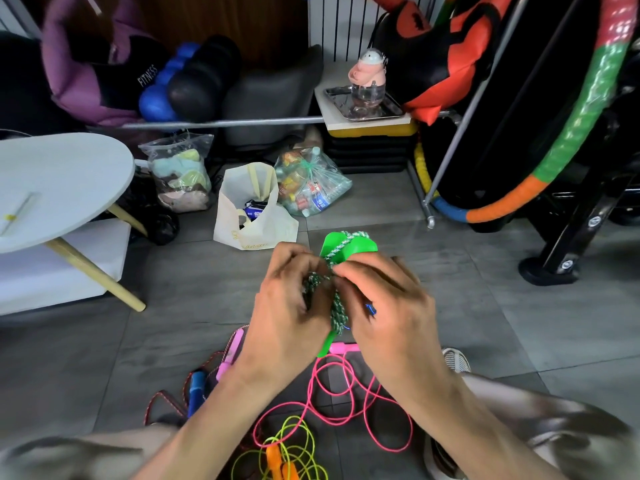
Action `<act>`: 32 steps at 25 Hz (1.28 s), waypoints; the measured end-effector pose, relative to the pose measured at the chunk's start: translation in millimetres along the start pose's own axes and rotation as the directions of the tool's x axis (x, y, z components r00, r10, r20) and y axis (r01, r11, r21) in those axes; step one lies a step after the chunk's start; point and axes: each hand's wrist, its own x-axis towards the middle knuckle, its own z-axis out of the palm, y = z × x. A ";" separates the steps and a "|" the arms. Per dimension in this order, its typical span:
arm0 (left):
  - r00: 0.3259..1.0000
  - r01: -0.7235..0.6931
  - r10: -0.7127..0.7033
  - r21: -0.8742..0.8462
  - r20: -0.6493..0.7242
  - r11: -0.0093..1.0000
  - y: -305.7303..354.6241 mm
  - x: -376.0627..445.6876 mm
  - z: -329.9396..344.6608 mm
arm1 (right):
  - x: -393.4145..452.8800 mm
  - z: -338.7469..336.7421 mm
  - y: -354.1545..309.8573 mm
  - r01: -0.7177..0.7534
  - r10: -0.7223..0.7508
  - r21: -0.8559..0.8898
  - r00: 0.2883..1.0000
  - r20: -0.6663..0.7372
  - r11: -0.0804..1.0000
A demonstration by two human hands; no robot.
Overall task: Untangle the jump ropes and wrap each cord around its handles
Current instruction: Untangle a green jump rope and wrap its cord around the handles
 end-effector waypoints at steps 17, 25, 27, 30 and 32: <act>0.968 -0.193 0.209 0.120 -0.139 0.974 -3.9 -3.2 0.8 | 6.2 -5.2 -11.9 -0.021 0.102 -0.263 0.949 0.299 0.965; 0.993 0.022 -0.009 -0.114 0.115 0.993 -7.1 2.7 4.1 | -2.5 -2.8 0.3 0.094 0.016 -0.348 0.953 0.301 0.933; 0.986 0.033 -0.013 -0.118 0.168 0.992 -5.0 2.1 1.8 | -2.7 -1.8 3.5 0.135 -0.028 -0.357 0.957 0.290 0.924; 0.975 0.048 -0.026 -0.095 0.219 0.994 -8.7 4.7 -3.1 | -5.1 1.8 3.2 0.188 -0.098 -0.344 0.960 0.262 0.920; 0.967 0.043 -0.024 -0.069 0.255 0.997 -12.1 4.0 -4.5 | -8.0 4.1 2.6 0.194 -0.136 -0.294 0.969 0.205 0.936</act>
